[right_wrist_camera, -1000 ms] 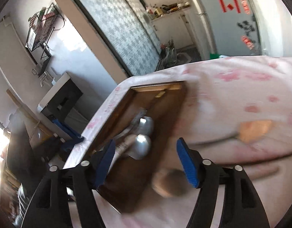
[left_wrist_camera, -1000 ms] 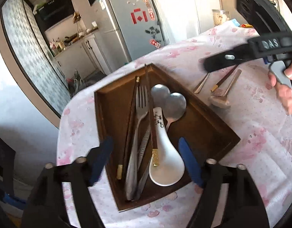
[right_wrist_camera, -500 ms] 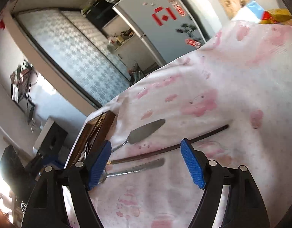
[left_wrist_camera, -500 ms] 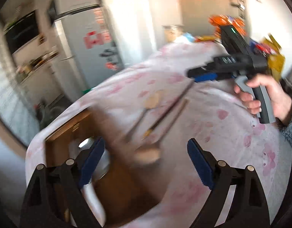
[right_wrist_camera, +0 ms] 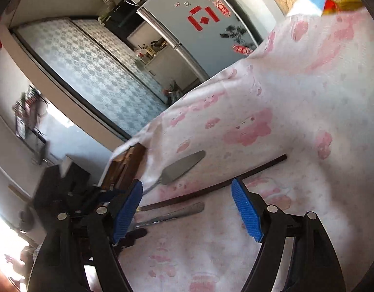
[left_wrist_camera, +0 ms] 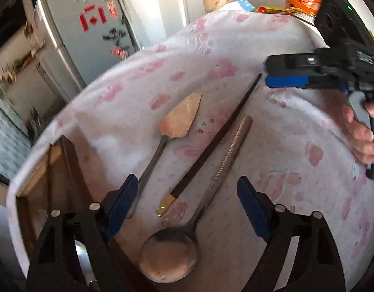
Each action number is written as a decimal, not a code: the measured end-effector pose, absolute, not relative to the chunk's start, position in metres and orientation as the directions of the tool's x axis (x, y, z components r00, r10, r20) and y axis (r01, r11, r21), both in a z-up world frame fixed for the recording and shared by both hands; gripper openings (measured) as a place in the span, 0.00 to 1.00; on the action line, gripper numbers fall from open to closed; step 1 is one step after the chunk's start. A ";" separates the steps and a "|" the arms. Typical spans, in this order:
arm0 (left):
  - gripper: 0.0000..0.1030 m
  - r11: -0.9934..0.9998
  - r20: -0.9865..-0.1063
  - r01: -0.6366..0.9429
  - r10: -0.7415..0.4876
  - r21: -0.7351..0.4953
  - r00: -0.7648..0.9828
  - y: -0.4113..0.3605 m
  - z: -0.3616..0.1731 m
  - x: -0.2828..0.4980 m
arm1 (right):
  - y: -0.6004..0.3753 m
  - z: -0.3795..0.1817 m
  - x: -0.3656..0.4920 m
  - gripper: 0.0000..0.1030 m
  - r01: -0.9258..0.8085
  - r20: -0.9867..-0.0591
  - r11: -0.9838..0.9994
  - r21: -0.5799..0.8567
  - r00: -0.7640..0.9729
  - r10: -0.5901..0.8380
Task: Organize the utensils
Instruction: 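Close the right gripper on another dark chopstick on the cloth, then carry the dark chopstick into the wooden tray and open the right gripper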
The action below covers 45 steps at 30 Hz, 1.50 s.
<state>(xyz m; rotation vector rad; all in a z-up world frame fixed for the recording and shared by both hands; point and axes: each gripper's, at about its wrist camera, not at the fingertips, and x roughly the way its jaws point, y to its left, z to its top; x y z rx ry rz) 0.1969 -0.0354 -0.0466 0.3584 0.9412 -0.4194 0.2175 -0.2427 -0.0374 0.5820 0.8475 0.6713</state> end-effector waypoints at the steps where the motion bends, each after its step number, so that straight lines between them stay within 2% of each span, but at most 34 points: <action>1: 0.79 0.865 -0.845 0.493 -0.192 0.095 0.500 -0.035 -0.050 0.200 | -0.245 -0.038 0.218 0.74 -0.289 -0.475 0.648 0.704 0.486 0.733; 2: 0.73 0.865 -0.849 0.493 -0.195 0.087 0.491 -0.035 -0.052 0.200 | -0.249 -0.039 0.220 0.74 -0.276 -0.474 0.647 0.711 0.492 0.730; 4: 0.69 0.866 -0.853 0.496 -0.214 0.060 0.476 -0.034 -0.052 0.201 | -0.256 -0.040 0.221 0.74 -0.255 -0.469 0.644 0.721 0.505 0.725; 6: 0.58 0.865 -0.861 0.502 -0.237 0.024 0.449 -0.035 -0.052 0.202 | -0.261 -0.042 0.221 0.74 -0.238 -0.467 0.641 0.730 0.512 0.721; 10: 0.49 0.862 -0.876 0.506 -0.241 0.004 0.418 -0.037 -0.051 0.200 | -0.260 -0.046 0.222 0.74 -0.226 -0.476 0.641 0.734 0.502 0.722; 12: 0.31 0.855 -0.879 0.519 -0.245 0.003 0.408 -0.041 -0.050 0.196 | -0.259 -0.047 0.222 0.74 -0.224 -0.479 0.639 0.736 0.493 0.726; 14: 0.22 0.850 -0.882 0.527 -0.238 0.013 0.406 -0.044 -0.048 0.192 | -0.257 -0.047 0.223 0.74 -0.226 -0.488 0.649 0.726 0.495 0.719; 20: 0.16 0.843 -0.878 0.537 -0.229 0.038 0.421 -0.051 -0.045 0.181 | -0.252 -0.047 0.223 0.74 -0.234 -0.492 0.648 0.724 0.484 0.724; 21: 0.08 0.844 -0.874 0.535 -0.230 0.040 0.428 -0.053 -0.043 0.179 | -0.250 -0.047 0.223 0.74 -0.239 -0.490 0.644 0.726 0.476 0.730; 24: 0.07 0.841 -0.861 0.541 -0.263 0.016 0.434 -0.058 -0.033 0.172 | -0.243 -0.045 0.222 0.74 -0.255 -0.520 0.671 0.696 0.465 0.716; 26: 0.07 0.839 -0.854 0.543 -0.270 0.017 0.445 -0.064 -0.028 0.165 | -0.235 -0.045 0.222 0.69 -0.262 -0.566 0.716 0.647 0.463 0.682; 31: 0.06 0.827 -0.830 0.562 -0.308 0.008 0.465 -0.079 -0.017 0.148 | -0.225 -0.043 0.220 0.65 -0.280 -0.612 0.769 0.575 0.477 0.631; 33: 0.06 0.827 -0.819 0.561 -0.310 0.018 0.483 -0.085 -0.012 0.142 | -0.225 -0.043 0.220 0.62 -0.274 -0.620 0.776 0.568 0.477 0.623; 34: 0.06 0.825 -0.814 0.565 -0.318 0.016 0.487 -0.087 -0.010 0.140 | -0.227 -0.044 0.220 0.57 -0.269 -0.623 0.777 0.569 0.476 0.621; 36: 0.06 0.818 -0.807 0.575 -0.329 0.017 0.491 -0.093 -0.004 0.136 | -0.230 -0.049 0.222 0.43 -0.253 -0.623 0.766 0.592 0.459 0.633; 37: 0.06 0.812 -0.805 0.584 -0.338 0.013 0.488 -0.096 -0.002 0.134 | -0.230 -0.051 0.223 0.32 -0.246 -0.623 0.761 0.601 0.453 0.638; 38: 0.00 0.807 -0.805 0.591 -0.339 0.017 0.487 -0.100 -0.001 0.131 | -0.231 -0.053 0.223 0.24 -0.243 -0.623 0.759 0.604 0.449 0.640; 40: 0.01 0.800 -0.808 0.599 -0.330 0.035 0.488 -0.105 -0.003 0.130 | -0.230 -0.054 0.223 0.14 -0.242 -0.626 0.761 0.602 0.449 0.638; 45: 0.01 0.800 -0.820 0.599 -0.314 0.043 0.478 -0.105 -0.010 0.132 | -0.233 -0.050 0.221 0.09 -0.251 -0.602 0.752 0.609 0.471 0.645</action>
